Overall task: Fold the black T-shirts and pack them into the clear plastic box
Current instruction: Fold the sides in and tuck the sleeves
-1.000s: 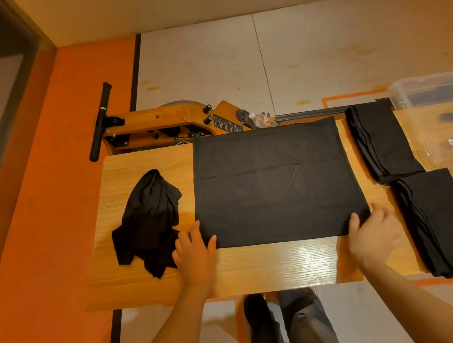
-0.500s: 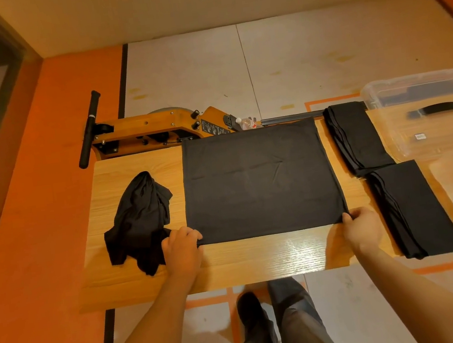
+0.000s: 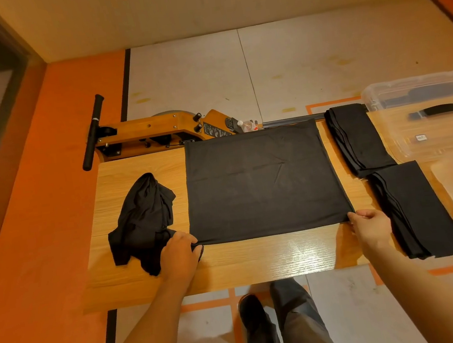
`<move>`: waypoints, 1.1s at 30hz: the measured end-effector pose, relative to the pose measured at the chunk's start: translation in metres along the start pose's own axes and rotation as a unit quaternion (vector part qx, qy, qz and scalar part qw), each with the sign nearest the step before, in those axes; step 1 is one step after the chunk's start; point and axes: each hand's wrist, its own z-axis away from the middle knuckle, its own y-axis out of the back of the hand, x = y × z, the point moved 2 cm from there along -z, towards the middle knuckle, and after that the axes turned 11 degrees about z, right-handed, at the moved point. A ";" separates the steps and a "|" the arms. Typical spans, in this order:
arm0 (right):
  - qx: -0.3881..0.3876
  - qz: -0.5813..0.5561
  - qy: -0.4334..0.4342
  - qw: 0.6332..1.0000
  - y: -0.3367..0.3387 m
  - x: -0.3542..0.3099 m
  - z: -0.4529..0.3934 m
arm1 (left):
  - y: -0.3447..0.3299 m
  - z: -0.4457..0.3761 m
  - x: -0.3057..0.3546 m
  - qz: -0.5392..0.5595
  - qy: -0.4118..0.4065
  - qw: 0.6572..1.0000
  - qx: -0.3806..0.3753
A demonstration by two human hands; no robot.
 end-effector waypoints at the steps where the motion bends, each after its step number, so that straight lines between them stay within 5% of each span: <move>1: -0.002 -0.018 -0.009 1.000 0.001 0.000 0.000 | 0.000 0.001 0.002 0.016 0.004 1.000 0.004; 21: -0.048 -0.110 -0.006 0.993 0.011 -0.005 -0.014 | -0.010 -0.008 0.014 0.112 0.042 0.991 0.058; 33: -0.110 0.022 0.133 0.985 0.020 -0.031 -0.028 | 0.010 -0.037 0.024 0.161 0.027 0.981 0.101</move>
